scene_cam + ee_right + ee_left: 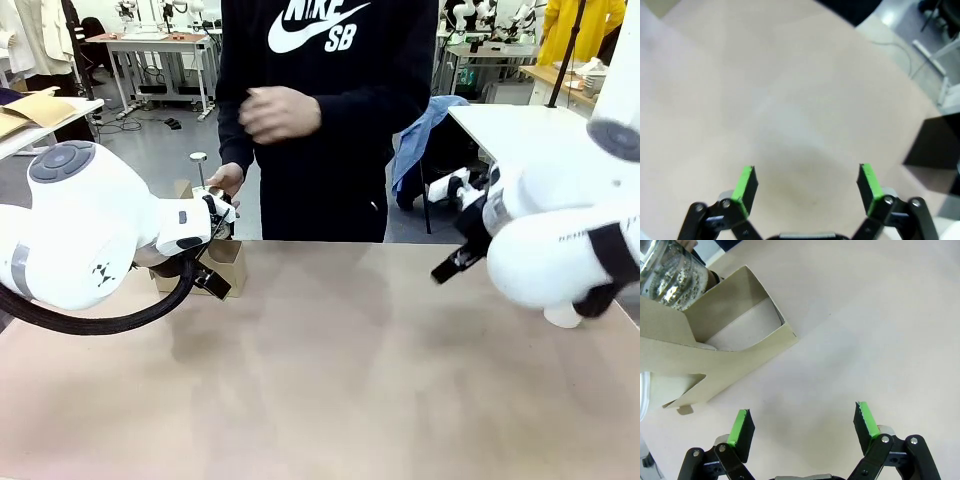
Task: Pour a drink into a cup and package it in a carrier.
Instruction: Pick up the 600 ml Paper Cup and place it in the middle top area of the table.
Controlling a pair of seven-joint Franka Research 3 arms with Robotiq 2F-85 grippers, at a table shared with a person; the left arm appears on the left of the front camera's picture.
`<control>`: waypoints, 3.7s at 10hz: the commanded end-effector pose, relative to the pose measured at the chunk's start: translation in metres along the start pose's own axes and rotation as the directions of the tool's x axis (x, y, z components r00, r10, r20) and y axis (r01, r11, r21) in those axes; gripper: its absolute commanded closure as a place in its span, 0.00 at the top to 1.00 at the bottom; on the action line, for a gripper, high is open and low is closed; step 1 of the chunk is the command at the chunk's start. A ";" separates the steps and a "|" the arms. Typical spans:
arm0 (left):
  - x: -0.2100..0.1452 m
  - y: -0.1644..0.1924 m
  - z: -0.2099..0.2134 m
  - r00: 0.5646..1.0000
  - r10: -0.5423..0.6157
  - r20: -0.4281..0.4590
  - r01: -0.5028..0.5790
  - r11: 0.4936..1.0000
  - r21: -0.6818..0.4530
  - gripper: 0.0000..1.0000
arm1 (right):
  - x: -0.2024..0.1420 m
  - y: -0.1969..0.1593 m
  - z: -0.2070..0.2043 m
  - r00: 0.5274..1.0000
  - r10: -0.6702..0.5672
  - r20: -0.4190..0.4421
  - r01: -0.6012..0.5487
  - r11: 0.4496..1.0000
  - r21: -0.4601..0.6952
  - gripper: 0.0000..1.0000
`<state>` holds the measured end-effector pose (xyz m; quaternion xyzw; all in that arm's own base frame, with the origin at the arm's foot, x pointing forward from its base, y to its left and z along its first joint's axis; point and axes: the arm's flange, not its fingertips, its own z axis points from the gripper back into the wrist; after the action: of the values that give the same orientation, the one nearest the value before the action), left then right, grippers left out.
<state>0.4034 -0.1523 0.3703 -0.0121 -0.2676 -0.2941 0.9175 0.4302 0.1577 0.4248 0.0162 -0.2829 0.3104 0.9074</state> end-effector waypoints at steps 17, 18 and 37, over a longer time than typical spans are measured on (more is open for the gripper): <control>0.000 0.000 0.000 1.000 0.001 0.000 -0.001 1.000 0.000 1.00 | -0.242 -0.278 0.073 0.562 -0.099 0.822 -0.403 0.835 0.376 1.00; 0.000 0.000 0.000 1.000 0.001 0.000 -0.001 1.000 0.000 1.00 | -0.242 -0.278 0.073 0.562 -0.099 0.822 -0.403 0.835 0.376 1.00; 0.000 0.000 0.000 1.000 0.001 0.000 -0.001 1.000 0.000 1.00 | -0.294 -0.277 -0.078 0.527 -0.164 0.834 -0.320 0.871 0.373 1.00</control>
<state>0.4037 -0.1522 0.3702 -0.0113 -0.2675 -0.2939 0.9176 0.4353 -0.2250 0.2412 0.3829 -0.5968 0.3748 0.5974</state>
